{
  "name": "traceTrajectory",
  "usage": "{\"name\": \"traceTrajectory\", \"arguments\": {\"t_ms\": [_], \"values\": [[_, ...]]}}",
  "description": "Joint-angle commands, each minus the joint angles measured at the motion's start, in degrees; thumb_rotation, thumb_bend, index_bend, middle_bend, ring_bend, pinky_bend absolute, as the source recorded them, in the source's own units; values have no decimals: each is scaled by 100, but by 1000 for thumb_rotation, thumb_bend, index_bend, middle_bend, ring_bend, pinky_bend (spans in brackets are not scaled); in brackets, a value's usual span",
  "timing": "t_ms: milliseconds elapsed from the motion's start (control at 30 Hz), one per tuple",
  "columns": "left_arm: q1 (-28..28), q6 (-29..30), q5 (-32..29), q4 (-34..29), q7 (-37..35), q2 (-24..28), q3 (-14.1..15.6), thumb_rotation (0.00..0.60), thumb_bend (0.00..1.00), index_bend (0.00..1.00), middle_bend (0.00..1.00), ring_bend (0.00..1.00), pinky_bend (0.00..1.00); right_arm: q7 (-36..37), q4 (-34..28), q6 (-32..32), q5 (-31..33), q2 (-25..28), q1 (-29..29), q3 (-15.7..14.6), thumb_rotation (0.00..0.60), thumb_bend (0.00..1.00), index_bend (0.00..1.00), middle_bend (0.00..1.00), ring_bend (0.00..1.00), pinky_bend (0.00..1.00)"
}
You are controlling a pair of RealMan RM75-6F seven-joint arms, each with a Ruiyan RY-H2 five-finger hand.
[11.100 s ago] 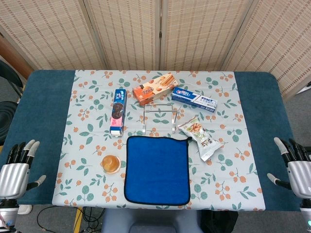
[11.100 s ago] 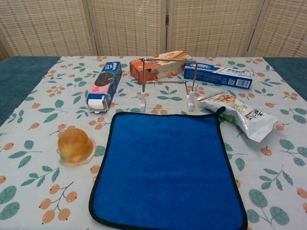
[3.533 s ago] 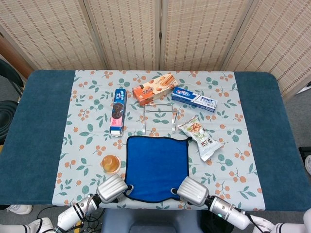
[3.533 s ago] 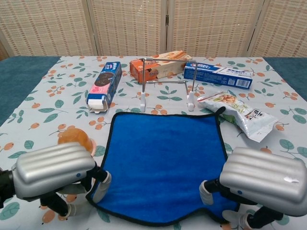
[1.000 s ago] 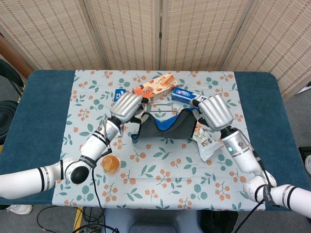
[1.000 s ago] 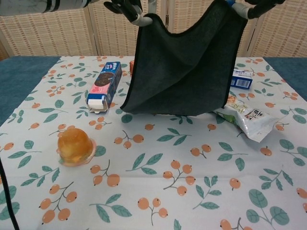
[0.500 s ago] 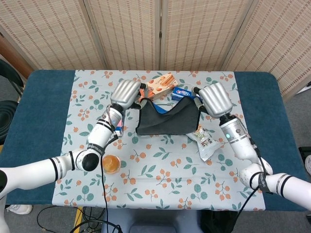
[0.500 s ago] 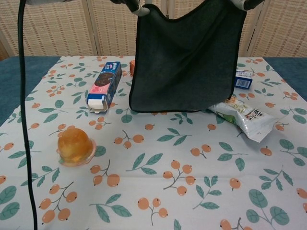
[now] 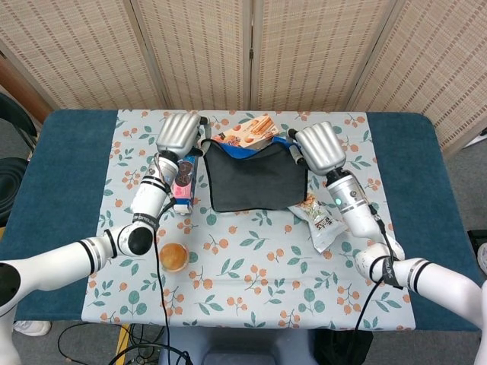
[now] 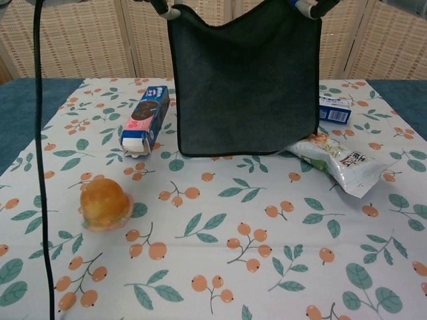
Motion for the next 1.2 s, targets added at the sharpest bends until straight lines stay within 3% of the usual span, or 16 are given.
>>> {"name": "traceTrajectory", "arguments": {"t_ms": [33,500,1200], "values": [[24,6,-48,51,26,20,9,600,467,625,1000,960,1000,23,108,-26,41,-94,88,17,600,538,763,925,921,1000],[30,-116,-211,469,319,-65,191,600,467,625,1000,959,1000,-220,494,-180,277,-514,450,-13,600,538,763,924,920,1000],[-117,-348,-146,1377,601,-740,349,600,462,614,1000,952,1000,-834,1188,-365,615,-1045,724,-224,600,538,763,921,920,1000]]}}
